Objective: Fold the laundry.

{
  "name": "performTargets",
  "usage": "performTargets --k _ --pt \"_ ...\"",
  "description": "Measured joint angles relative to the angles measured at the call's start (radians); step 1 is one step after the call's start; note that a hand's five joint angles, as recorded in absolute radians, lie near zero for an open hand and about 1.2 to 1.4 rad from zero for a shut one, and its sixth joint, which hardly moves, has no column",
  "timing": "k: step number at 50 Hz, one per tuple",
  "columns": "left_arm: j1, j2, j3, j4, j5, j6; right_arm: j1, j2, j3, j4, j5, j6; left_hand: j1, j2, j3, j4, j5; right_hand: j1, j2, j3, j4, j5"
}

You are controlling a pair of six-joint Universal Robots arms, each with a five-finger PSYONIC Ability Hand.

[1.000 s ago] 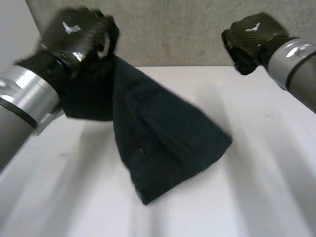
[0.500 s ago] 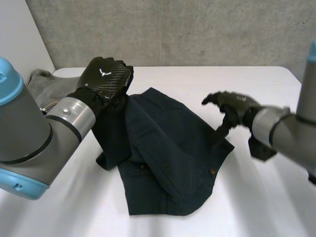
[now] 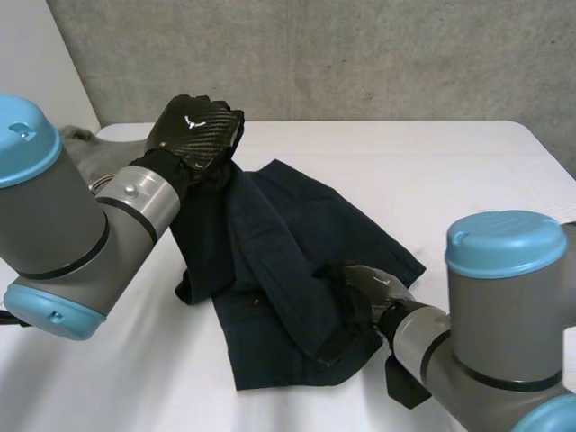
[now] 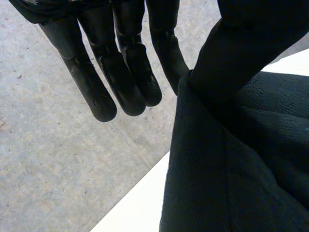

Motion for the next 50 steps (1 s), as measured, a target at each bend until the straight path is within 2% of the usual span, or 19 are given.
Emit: performTargets --k 11,20,22,23,24,25,26,27,31,32,33,35,38,39,40,44,46,47,50 --pt "0.003 0.003 0.003 0.006 0.000 0.002 0.077 0.109 -0.128 -0.002 0.039 0.061 0.000 0.000 0.000 0.000 0.000 0.000 0.000 0.000 0.000 0.000" --pt "0.019 0.009 0.009 0.005 0.001 0.002 0.148 0.164 -0.200 0.003 0.130 0.069 0.000 0.000 0.000 0.000 0.000 0.002 0.002 0.002 0.001 0.001" --pt "0.022 0.011 0.010 0.005 0.001 0.002 0.152 0.163 -0.206 0.002 0.155 0.063 0.000 0.000 0.000 0.000 0.000 0.117 0.145 0.137 0.119 0.113" --pt "0.023 0.011 0.011 0.005 0.001 0.002 0.153 0.163 -0.208 0.001 0.161 0.060 0.000 0.000 0.000 0.000 0.000 0.117 0.145 0.137 0.119 0.113" --pt "0.027 0.013 0.011 0.004 0.000 0.001 0.151 0.158 -0.213 0.000 0.180 0.046 0.000 0.000 0.000 0.000 0.000 0.366 0.438 0.439 0.419 0.395" --pt "0.028 0.013 0.011 0.004 0.000 0.001 0.150 0.155 -0.215 -0.001 0.186 0.039 0.000 0.000 0.000 0.000 0.000 0.366 0.438 0.439 0.419 0.395" --pt "0.031 0.015 0.010 0.004 0.000 0.001 0.147 0.148 -0.218 -0.002 0.193 0.025 0.000 0.000 0.000 0.000 0.000 0.540 0.667 0.659 0.640 0.601" --pt "0.035 0.020 0.010 0.003 0.000 0.001 0.140 0.130 -0.223 -0.008 0.202 -0.010 0.000 0.000 0.000 0.000 0.000 0.661 0.875 0.865 0.838 0.798" --pt "0.046 0.053 0.006 -0.003 0.000 -0.001 0.122 0.078 -0.235 -0.018 0.209 -0.107 0.000 0.000 0.000 0.000 0.000 0.733 0.947 0.938 0.927 0.885" --pt "0.048 0.065 0.005 -0.004 0.000 -0.002 0.099 0.023 -0.251 -0.025 0.203 -0.226 0.000 0.001 0.000 0.000 0.000 0.767 0.951 0.960 0.947 0.909" --pt "0.049 0.083 0.004 -0.005 -0.001 -0.003 0.093 0.010 -0.258 -0.026 0.200 -0.260 0.000 0.001 0.001 0.000 0.000 0.767 0.951 0.960 0.947 0.909" --pt "0.051 0.121 0.000 -0.008 -0.001 -0.005 0.067 -0.047 -0.303 -0.022 0.183 -0.436 0.000 0.001 0.002 0.000 0.000 0.767 0.951 0.960 0.947 0.909" --pt "0.052 0.188 -0.002 -0.013 -0.003 -0.009 0.049 -0.088 -0.368 0.004 0.168 -0.593 0.000 0.002 0.002 0.001 0.000 0.767 0.951 0.960 0.947 0.909" --pt "0.052 0.233 -0.004 -0.017 -0.004 -0.013 0.037 -0.114 -0.447 0.051 0.157 -0.711 0.000 0.002 0.002 0.003 0.000 0.767 0.951 0.960 0.947 0.909" --pt "0.052 0.261 -0.004 -0.019 -0.005 -0.016 0.033 -0.122 -0.491 0.082 0.153 -0.753 0.000 0.002 0.002 0.003 0.000 0.767 0.951 0.960 0.947 0.909" --pt "0.053 0.360 -0.003 -0.028 -0.009 -0.031 0.023 -0.133 -0.667 0.209 0.133 -0.837 0.000 0.002 0.002 0.004 0.000 0.767 0.951 0.960 0.947 0.909" --pt "0.053 0.360 -0.003 -0.028 -0.009 -0.031 0.023 -0.133 -0.667 0.209 0.133 -0.837 0.000 0.002 0.002 0.004 0.000 0.767 0.951 0.960 0.947 0.909" --pt "0.055 0.423 -0.003 -0.037 -0.010 -0.044 0.017 -0.126 -0.816 0.316 0.110 -0.861 0.000 0.002 0.002 0.004 0.000 0.767 0.951 0.960 0.949 0.909" --pt "0.055 0.456 -0.006 -0.052 -0.011 -0.054 0.003 -0.111 -0.921 0.389 0.084 -0.870 0.000 0.002 0.002 0.004 0.000 0.767 0.951 0.960 0.953 0.909"
